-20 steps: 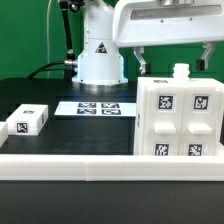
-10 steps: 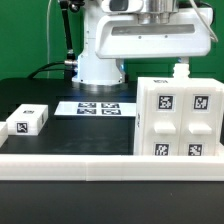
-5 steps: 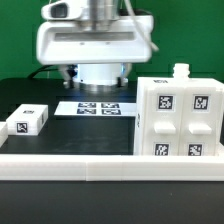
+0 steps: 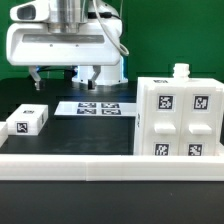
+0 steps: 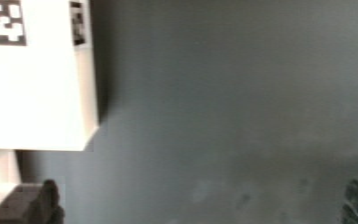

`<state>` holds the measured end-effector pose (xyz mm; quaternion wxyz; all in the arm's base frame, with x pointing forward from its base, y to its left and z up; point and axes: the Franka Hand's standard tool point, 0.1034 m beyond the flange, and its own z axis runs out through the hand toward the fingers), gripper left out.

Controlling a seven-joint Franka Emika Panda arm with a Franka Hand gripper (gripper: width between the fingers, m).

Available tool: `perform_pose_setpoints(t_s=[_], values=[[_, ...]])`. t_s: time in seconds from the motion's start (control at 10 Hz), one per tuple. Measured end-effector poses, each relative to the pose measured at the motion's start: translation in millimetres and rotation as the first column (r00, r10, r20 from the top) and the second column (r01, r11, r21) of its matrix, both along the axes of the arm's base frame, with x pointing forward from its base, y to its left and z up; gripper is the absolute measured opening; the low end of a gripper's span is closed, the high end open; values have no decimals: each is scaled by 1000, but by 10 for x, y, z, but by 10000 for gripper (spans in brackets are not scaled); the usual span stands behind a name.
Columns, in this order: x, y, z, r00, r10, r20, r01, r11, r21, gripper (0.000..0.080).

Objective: Assemble cabinet

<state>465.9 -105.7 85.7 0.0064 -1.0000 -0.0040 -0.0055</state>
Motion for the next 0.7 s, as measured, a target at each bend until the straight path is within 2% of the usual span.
perform_pose_setpoints(t_s=[0.1, 0.3, 0.6, 0.7], values=[[-25, -88, -10, 1000, 4, -1, -4, 1000, -4, 797], [-156, -437, -119, 1000, 13, -5, -13, 1000, -22, 797], [-306, -747, -271, 999, 30, -14, -31, 999, -40, 797], [-323, -751, -311, 1000, 28, -14, -28, 999, -44, 797]])
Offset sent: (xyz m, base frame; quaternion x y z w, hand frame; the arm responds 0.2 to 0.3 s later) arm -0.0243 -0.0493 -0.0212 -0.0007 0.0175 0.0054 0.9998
